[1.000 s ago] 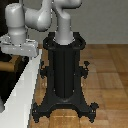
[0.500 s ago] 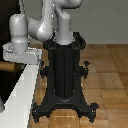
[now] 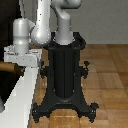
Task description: Open the door by pressing down and pulling on the handle.
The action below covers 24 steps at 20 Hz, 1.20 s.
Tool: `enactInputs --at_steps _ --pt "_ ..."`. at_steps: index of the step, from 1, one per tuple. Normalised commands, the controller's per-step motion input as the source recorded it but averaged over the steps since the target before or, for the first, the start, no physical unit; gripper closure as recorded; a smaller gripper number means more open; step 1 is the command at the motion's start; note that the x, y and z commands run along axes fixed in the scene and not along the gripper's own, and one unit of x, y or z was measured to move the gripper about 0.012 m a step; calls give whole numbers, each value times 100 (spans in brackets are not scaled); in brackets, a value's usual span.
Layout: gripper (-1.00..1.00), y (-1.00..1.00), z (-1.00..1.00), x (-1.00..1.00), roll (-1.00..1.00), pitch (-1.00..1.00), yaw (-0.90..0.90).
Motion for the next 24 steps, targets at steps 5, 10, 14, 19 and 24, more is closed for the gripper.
enactInputs --at_steps 5,10,14,19,24 --pt "100 0 -60 0 0 -6 0" --pt "100 0 -40 0 0 -9 0" --pt "100 25 0 0 0 -4 0" --pt "100 80 0 0 0 0 0" --pt "100 100 0 0 0 0 0"
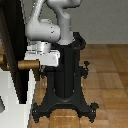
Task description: Open the door by pressing down and pulling on the handle.
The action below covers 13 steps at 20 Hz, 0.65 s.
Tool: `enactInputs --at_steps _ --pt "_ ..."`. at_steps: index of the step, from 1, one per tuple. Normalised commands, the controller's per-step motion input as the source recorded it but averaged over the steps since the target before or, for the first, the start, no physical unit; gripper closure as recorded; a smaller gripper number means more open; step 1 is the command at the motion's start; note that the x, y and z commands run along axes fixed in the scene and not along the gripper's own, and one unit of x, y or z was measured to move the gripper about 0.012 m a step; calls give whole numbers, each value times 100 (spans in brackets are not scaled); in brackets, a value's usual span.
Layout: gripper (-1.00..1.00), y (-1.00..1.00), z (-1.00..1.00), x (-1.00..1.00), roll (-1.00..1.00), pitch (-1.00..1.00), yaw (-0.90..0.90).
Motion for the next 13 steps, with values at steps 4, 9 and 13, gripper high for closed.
enactInputs --at_steps 4,9,13 --pt "100 100 0 0 0 0 0" --pt "100 100 0 0 0 0 0" --pt "100 75 0 0 0 0 0"
